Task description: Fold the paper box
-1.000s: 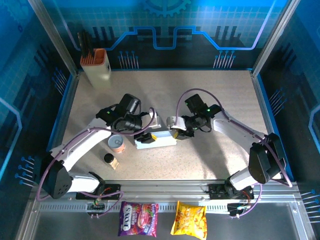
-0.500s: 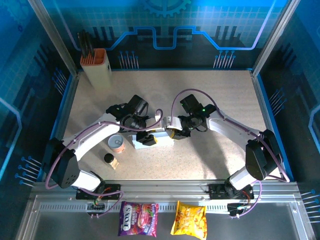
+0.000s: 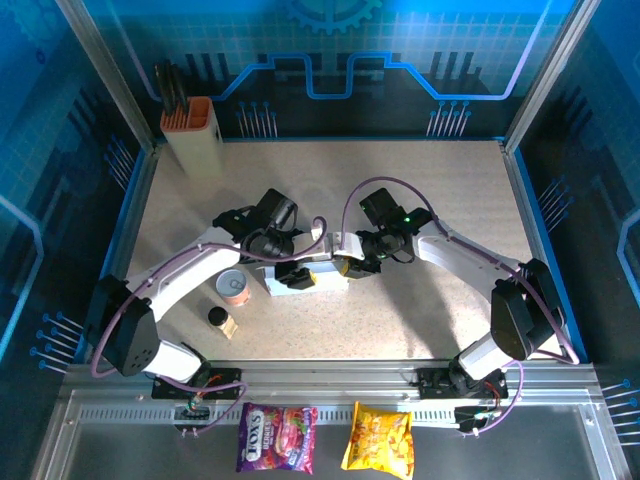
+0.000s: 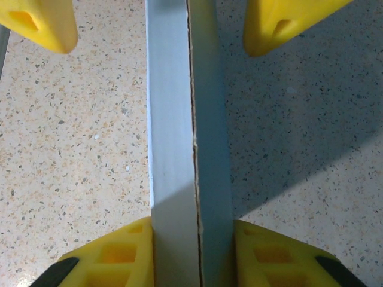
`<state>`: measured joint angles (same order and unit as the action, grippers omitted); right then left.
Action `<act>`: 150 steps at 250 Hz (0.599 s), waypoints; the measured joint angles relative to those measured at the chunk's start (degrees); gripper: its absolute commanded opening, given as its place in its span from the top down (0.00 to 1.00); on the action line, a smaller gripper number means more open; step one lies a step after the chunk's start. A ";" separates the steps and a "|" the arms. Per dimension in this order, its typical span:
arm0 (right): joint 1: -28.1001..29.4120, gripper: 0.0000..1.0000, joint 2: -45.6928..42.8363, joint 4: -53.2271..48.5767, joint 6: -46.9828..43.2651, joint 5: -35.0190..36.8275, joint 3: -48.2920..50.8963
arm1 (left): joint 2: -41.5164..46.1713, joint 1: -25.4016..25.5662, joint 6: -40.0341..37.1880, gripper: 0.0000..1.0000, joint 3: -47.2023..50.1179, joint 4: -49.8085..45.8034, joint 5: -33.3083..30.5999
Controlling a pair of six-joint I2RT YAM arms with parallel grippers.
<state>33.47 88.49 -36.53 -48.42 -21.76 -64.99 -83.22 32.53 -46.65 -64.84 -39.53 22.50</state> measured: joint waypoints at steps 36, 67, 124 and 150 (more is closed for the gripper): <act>0.00 0.74 0.00 0.20 -0.02 0.13 0.00 | 2.84 -0.11 0.68 0.24 3.34 2.40 -1.44; 0.00 0.74 0.00 0.17 -0.02 0.13 0.00 | 3.65 -0.35 0.70 0.25 4.46 2.91 -2.21; 0.00 0.74 0.00 0.17 -0.02 0.13 0.00 | 2.19 -0.50 0.33 0.46 4.90 2.58 -3.26; 0.02 0.74 0.00 0.15 -0.22 0.11 0.00 | 0.63 -0.50 0.17 0.50 4.90 2.34 -3.82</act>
<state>33.50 88.49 -36.38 -48.64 -21.65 -64.99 -82.59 32.03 -46.48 -59.94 -37.19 18.68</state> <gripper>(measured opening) 0.282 0.515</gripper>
